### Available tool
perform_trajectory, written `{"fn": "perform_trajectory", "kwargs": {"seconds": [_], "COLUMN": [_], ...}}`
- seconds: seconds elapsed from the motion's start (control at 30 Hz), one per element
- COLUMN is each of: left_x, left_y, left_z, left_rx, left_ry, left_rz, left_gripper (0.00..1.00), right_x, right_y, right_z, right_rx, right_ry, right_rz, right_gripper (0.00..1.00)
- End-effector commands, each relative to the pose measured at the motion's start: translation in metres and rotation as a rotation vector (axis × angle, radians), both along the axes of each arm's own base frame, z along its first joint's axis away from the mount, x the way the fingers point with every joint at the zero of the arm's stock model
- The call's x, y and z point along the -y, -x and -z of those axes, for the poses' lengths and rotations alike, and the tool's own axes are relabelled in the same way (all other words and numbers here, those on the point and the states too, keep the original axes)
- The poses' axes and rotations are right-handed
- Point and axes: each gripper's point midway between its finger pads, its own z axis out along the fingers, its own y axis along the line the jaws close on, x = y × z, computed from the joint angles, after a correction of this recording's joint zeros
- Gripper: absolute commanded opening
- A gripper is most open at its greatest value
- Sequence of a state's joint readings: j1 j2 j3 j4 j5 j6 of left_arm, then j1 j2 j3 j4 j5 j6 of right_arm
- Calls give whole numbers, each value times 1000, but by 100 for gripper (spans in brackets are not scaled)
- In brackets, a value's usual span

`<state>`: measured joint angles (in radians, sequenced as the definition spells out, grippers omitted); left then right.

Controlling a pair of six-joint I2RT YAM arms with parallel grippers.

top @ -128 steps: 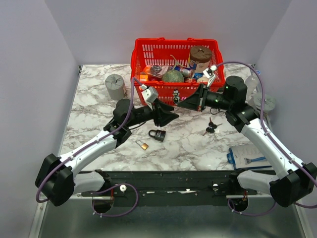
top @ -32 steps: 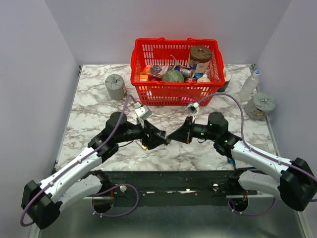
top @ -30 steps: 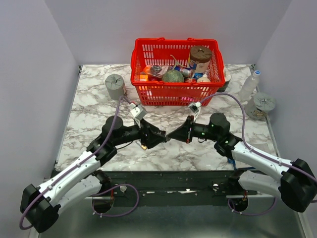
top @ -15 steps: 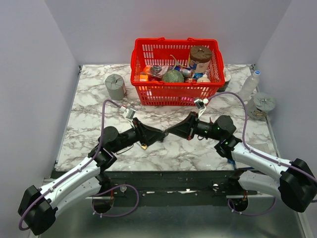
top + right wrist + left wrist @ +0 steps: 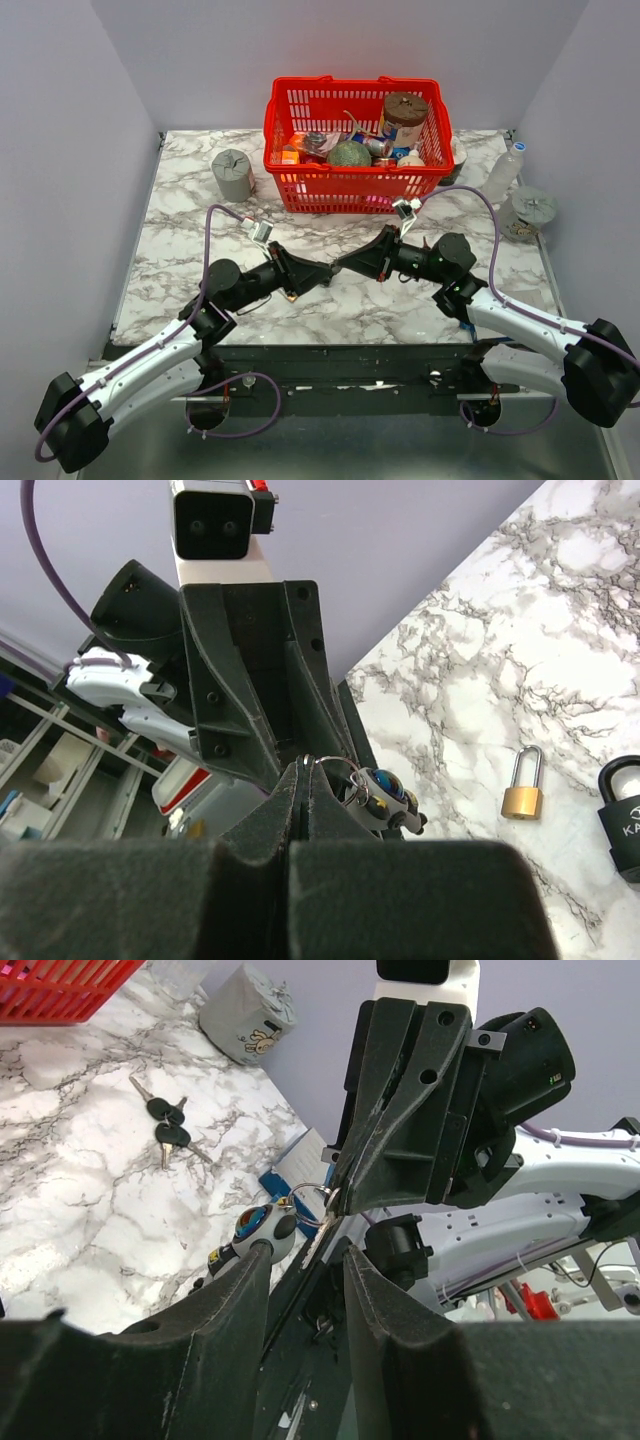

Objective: Unlock with the key

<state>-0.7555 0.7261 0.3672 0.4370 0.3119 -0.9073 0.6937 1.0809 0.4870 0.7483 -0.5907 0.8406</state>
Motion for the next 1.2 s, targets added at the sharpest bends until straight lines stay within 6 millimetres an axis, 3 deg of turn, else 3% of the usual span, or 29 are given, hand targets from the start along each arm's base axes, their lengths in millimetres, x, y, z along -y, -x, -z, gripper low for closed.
{"fn": "perform_trajectory", "kwargs": {"seconds": [0.0, 0.77, 0.97, 1.1, 1.17], "left_x": [2, 9, 10, 11, 10], "left_y": [0, 8, 9, 7, 7], "left_z": [-12, -5, -2, 3, 4], "left_rx": [21, -21, -26, -25, -11], "left_ry": [46, 70, 61, 36, 19], "left_rz": [1, 56, 65, 63, 62], "left_gripper": [42, 30, 16, 0, 0], "right_x": [0, 0, -1, -2, -3], "right_y": [-6, -8, -9, -8, -7], "right_z": [-6, -1, 3, 6, 9], "right_rx": [39, 19, 11, 7, 3], "right_ry": [-19, -10, -3, 5, 19], "right_rz": [26, 34, 34, 27, 12], "right_gripper": [1, 1, 1, 1, 1]}}
